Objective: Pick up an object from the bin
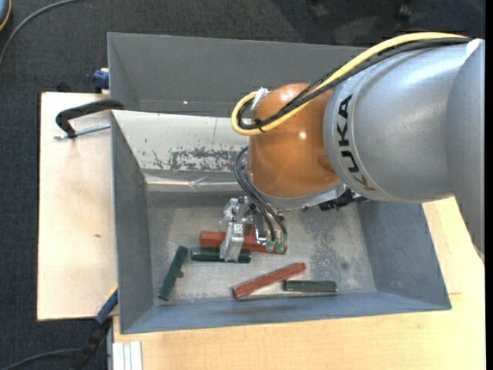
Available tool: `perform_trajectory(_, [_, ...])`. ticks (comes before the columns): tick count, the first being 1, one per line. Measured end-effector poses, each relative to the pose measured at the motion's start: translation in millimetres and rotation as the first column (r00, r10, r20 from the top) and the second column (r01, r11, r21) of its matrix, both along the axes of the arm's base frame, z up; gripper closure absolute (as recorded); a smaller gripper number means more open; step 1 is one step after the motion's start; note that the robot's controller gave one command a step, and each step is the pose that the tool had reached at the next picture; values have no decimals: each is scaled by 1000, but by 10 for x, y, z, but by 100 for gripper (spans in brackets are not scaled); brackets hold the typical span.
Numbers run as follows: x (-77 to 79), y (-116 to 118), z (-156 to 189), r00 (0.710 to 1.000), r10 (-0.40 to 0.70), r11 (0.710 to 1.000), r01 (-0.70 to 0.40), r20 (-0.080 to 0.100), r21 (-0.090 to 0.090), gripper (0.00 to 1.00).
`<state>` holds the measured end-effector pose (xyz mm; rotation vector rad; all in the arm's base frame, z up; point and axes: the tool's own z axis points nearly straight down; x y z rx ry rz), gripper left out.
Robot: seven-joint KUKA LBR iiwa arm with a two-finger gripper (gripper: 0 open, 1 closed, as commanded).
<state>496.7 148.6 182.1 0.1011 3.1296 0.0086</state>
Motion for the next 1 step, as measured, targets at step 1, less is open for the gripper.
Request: perform_trajectory(1, [406, -42, 1499, 1000, 10, 1000, -10, 6, 0, 100])
